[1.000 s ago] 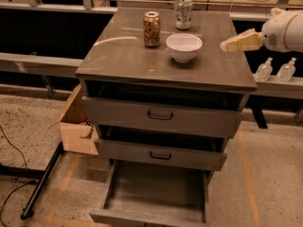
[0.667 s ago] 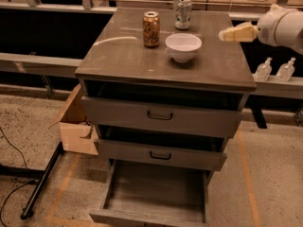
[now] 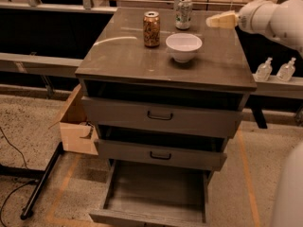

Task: Place 7up can into bottom drawer

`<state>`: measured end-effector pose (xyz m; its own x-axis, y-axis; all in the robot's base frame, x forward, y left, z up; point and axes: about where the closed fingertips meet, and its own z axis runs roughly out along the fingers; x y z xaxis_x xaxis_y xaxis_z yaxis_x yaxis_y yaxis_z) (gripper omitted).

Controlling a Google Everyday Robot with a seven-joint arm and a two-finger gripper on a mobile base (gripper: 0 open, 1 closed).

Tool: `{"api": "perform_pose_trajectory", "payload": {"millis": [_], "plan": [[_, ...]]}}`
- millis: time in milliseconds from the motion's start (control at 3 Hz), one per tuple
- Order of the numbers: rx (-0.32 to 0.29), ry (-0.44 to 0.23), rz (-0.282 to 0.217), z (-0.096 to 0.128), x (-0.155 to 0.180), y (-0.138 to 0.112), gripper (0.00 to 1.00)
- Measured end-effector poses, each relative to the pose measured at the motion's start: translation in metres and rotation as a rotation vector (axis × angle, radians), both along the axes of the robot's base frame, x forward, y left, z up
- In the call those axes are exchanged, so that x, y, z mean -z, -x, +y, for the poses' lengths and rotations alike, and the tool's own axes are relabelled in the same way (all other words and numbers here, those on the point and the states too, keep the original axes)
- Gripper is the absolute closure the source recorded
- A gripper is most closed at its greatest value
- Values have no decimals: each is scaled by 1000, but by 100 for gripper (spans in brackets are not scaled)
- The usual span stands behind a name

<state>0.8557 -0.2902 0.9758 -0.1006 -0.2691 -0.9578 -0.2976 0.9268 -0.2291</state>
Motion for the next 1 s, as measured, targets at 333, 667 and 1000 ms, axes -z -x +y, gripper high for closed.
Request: {"api": "perform_pose_trajectory", "payload": {"millis": [333, 667, 1000], "plan": [[-22, -34, 2, 35, 6, -45, 0], [-23, -34, 3, 36, 6, -45, 0], [-5, -47, -14, 41, 16, -60, 0]]}}
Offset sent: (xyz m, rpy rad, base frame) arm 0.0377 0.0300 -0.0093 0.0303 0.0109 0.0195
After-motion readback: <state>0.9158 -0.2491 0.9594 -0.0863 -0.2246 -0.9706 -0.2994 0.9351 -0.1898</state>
